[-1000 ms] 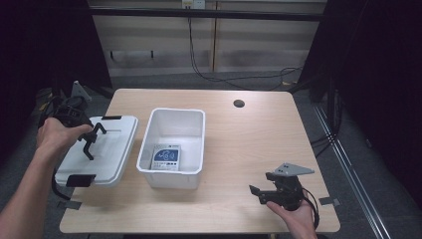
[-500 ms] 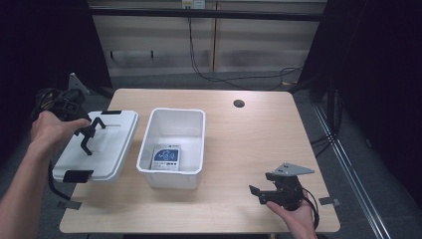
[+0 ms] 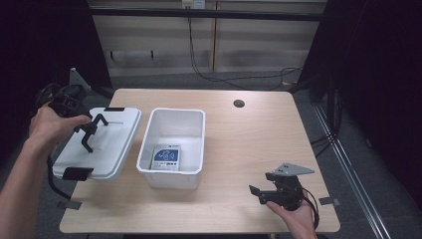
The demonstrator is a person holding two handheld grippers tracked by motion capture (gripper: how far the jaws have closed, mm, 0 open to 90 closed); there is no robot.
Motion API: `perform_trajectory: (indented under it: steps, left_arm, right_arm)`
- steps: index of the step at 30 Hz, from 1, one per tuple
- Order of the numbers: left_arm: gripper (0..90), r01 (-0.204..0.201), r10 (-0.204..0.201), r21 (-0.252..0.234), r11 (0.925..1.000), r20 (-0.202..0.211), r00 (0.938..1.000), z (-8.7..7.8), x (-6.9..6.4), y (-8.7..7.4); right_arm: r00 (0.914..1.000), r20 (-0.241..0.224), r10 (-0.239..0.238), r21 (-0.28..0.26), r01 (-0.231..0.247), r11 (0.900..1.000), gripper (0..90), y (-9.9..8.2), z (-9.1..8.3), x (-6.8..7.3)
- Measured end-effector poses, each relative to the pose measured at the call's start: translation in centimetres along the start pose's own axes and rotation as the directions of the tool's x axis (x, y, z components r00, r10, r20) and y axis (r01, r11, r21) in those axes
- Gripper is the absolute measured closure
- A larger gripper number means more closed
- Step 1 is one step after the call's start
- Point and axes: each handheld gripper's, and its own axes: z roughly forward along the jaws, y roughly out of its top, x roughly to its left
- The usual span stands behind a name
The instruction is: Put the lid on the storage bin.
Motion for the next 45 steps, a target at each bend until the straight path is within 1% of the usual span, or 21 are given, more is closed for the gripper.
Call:
perform_trajectory:
  steps: [2,3,5,8,9,10,11,12,13,15,17,18,20,24,27,29,32,34,37,45]
  left_arm:
    - [85.0,-0.01,0.01,-0.005,0.9999,0.011,0.9999,-0.2,-0.3,0.1]
    - [85.0,-0.016,0.016,0.0,0.9999,0.01,0.9998,-0.3,-0.5,0.1]
    - [85.0,-0.024,0.024,-0.007,0.9997,0.001,0.9997,-0.4,-0.9,0.2]
    - [85.0,-0.035,0.035,-0.006,0.9994,0.016,0.9993,-0.5,-1.5,0.4]
    - [85.0,-0.038,0.038,-0.015,0.9992,0.013,0.9992,-0.6,-1.7,0.4]
    - [85.0,-0.042,0.042,-0.011,0.9991,0.017,0.999,-0.7,-1.9,0.5]
    - [84.9,-0.045,0.045,-0.018,0.9988,0.014,0.9989,-0.7,-2.2,0.5]
    - [84.9,-0.043,0.043,-0.018,0.9989,0.018,0.9989,-0.7,-2.4,0.5]
    - [84.9,-0.051,0.051,-0.01,0.9986,0.02,0.9985,-0.8,-2.5,0.6]
    - [85.0,-0.052,0.053,-0.019,0.9985,0.022,0.9984,-0.9,-2.9,0.6]
    - [85.0,-0.054,0.055,-0.014,0.9984,0.028,0.9981,-0.9,-3.3,0.7]
    - [85.0,-0.064,0.065,-0.013,0.9978,0.025,0.9976,-1.0,-3.5,0.8]
    - [85.0,-0.067,0.067,-0.015,0.9976,0.03,0.9973,-1.0,-4.0,0.9]
    - [85.1,-0.085,0.085,-0.015,0.9963,0.027,0.996,-1.1,-4.9,1.2]
    - [85.0,-0.082,0.083,-0.031,0.9961,0.036,0.9959,-1.2,-5.5,1.4]
    - [85.0,-0.092,0.093,-0.029,0.9953,0.04,0.9948,-1.2,-5.8,1.5]
    - [85.0,-0.088,0.089,-0.032,0.9956,0.046,0.9949,-1.3,-6.4,1.6]
    - [85.0,-0.093,0.094,-0.03,0.9952,0.05,0.9943,-1.4,-6.7,1.7]
    - [85.0,-0.094,0.096,-0.028,0.9951,0.043,0.9945,-1.5,-7.1,1.9]
    - [85.0,-0.108,0.109,-0.03,0.9938,0.05,0.9928,-1.6,-8.4,2.2]
  right_arm:
    - [1.0,-0.001,0.0,0.0,0.0,1.0,24.5,0.0,0.0,0.0]
    - [1.0,-0.001,0.0,0.0,0.0,1.0,24.5,0.0,0.0,0.0]
    - [1.0,-0.001,0.0,0.001,0.0,1.0,24.5,0.0,0.0,0.0]
    - [1.0,0.0,0.0,0.0,0.0,1.0,24.5,0.0,0.0,0.0]
    - [1.0,0.001,0.0,0.0,0.0,1.0,24.5,0.0,0.0,0.0]
    - [1.0,0.001,0.0,0.002,0.0,1.0,24.5,0.0,0.0,0.0]
    - [1.0,0.001,0.001,0.003,-0.001,1.0,24.5,0.0,0.0,0.0]
    - [1.0,0.0,0.001,0.003,-0.001,1.0,24.5,0.0,0.0,0.0]
    - [1.0,0.0,0.001,0.002,-0.001,1.0,24.5,0.0,0.0,-0.1]
    - [1.0,0.002,0.008,0.003,-0.008,1.0,24.4,0.0,0.0,-0.1]
    - [1.0,0.001,0.007,0.002,-0.007,1.0,24.5,0.0,0.0,0.0]
    - [1.0,0.001,0.006,0.003,-0.006,1.0,24.5,0.0,0.0,0.0]
    - [1.0,0.0,0.002,0.002,-0.002,1.0,24.4,0.0,0.0,0.0]
    - [1.0,0.0,0.005,0.004,-0.005,1.0,24.5,0.0,0.0,0.0]
    - [1.0,-0.002,0.005,0.002,-0.005,1.0,24.5,0.0,0.0,0.0]
    - [1.0,-0.003,0.002,0.002,-0.002,1.0,24.4,0.0,0.0,0.0]
    - [1.0,-0.002,0.003,0.004,-0.003,1.0,24.5,0.0,0.0,0.0]
    - [1.0,-0.002,0.005,0.004,-0.005,1.0,24.5,0.0,0.0,0.0]
    - [1.0,-0.003,0.005,0.004,-0.005,1.0,24.5,0.0,0.0,0.0]
    - [1.0,-0.004,0.003,0.003,-0.003,1.0,24.5,0.0,0.0,0.0]
